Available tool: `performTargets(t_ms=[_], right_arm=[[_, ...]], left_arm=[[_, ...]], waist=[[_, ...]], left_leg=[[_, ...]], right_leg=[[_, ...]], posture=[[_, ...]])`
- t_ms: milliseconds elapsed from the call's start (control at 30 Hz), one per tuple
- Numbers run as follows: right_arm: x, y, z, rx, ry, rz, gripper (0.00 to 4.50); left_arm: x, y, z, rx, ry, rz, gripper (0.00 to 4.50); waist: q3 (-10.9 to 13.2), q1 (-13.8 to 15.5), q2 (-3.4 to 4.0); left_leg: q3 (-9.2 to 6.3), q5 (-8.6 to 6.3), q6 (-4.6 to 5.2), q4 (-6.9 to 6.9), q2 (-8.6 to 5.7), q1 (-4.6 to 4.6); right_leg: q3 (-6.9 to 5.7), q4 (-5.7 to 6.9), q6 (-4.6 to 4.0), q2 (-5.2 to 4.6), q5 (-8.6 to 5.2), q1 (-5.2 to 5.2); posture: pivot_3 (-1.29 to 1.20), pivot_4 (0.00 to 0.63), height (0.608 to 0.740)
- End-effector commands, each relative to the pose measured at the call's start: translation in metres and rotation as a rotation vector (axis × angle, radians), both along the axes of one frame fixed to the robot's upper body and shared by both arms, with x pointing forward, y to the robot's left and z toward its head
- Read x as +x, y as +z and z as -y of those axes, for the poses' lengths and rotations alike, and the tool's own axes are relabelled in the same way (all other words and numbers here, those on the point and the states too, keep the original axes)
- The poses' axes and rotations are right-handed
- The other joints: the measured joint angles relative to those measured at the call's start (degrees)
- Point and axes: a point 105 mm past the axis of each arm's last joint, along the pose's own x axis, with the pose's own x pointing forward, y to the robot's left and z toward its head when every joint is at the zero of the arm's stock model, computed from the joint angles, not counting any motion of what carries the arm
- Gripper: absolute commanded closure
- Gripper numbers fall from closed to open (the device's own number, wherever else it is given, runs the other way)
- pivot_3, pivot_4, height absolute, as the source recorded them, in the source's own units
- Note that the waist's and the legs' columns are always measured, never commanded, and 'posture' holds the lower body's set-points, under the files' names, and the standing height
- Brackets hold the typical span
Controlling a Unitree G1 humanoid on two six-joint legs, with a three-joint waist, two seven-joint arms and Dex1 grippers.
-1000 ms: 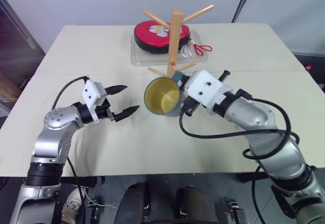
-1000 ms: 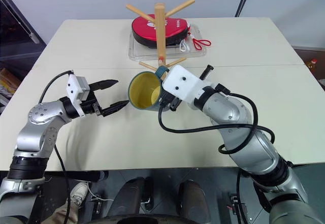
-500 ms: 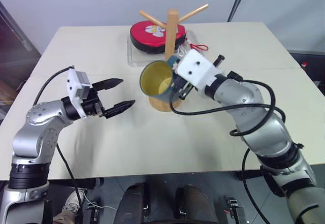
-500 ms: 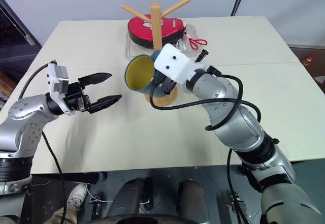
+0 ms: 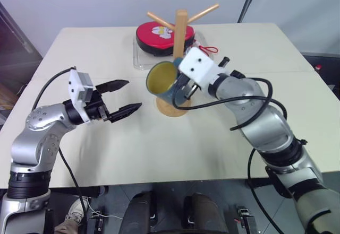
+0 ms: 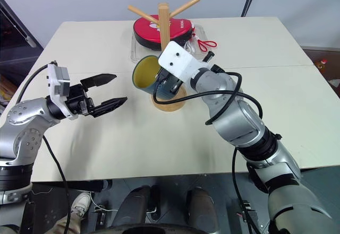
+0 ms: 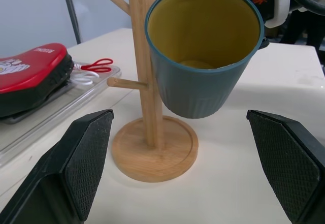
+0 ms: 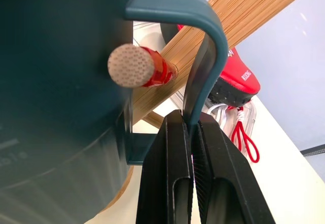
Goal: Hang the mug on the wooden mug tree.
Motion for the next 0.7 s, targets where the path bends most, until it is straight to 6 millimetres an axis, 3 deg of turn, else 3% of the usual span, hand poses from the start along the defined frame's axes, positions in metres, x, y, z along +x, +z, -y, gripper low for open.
performTargets(t_ms=[33,133,333,500,633,700], right_arm=[[-0.003,0.017,-0.003,0.005,0.010,0.074,2.49],[-0.004,0.022,-0.004,0.002,0.012,0.097,0.99],[-0.017,0.033,0.001,-0.020,0.049,0.129,0.99],[-0.034,0.046,0.018,0.026,0.101,0.137,0.99],[-0.050,0.040,0.037,0.209,0.156,0.085,0.99],[-0.055,0.027,0.051,0.335,0.153,0.043,0.99]], left_arm=[[-0.005,0.013,-0.001,-0.007,-0.002,0.051,0.00],[-0.004,0.013,0.000,-0.008,-0.002,0.052,0.00],[-0.001,0.011,0.000,-0.010,0.000,0.043,0.00],[0.009,0.008,-0.004,-0.040,0.040,0.009,0.00],[0.027,-0.002,-0.019,-0.064,0.171,-0.012,0.00],[0.035,-0.012,-0.027,-0.072,0.241,-0.037,0.00]], waist=[[0.00,0.01,0.00],[0.00,-0.04,0.00],[0.00,-0.01,0.00],[0.01,0.21,-0.01],[-0.01,0.28,-0.07],[-0.01,0.29,-0.11]], left_leg=[[0.00,0.00,0.00,0.00,0.00,0.00],[0.00,0.00,0.00,-0.01,0.00,0.00],[0.01,0.00,0.00,-0.02,0.00,0.00],[-0.01,0.00,0.00,-0.02,-0.01,-0.01],[-0.02,-0.01,0.01,-0.06,-0.01,0.00],[-0.01,-0.01,0.01,-0.08,-0.01,0.00]], right_leg=[[0.00,0.00,0.00,0.00,0.00,0.00],[0.00,0.00,0.00,0.00,0.00,-0.01],[0.00,-0.01,0.00,-0.01,0.00,-0.02],[0.00,-0.03,0.00,-0.02,0.00,-0.01],[-0.01,-0.09,0.01,-0.03,0.00,0.05],[-0.01,-0.09,0.01,-0.03,0.00,0.04]], posture=[[0.00,0.150,0.740],[0.00,0.150,0.740],[0.00,0.150,0.740],[0.00,0.150,0.740],[0.00,0.150,0.740],[0.00,0.150,0.740]])
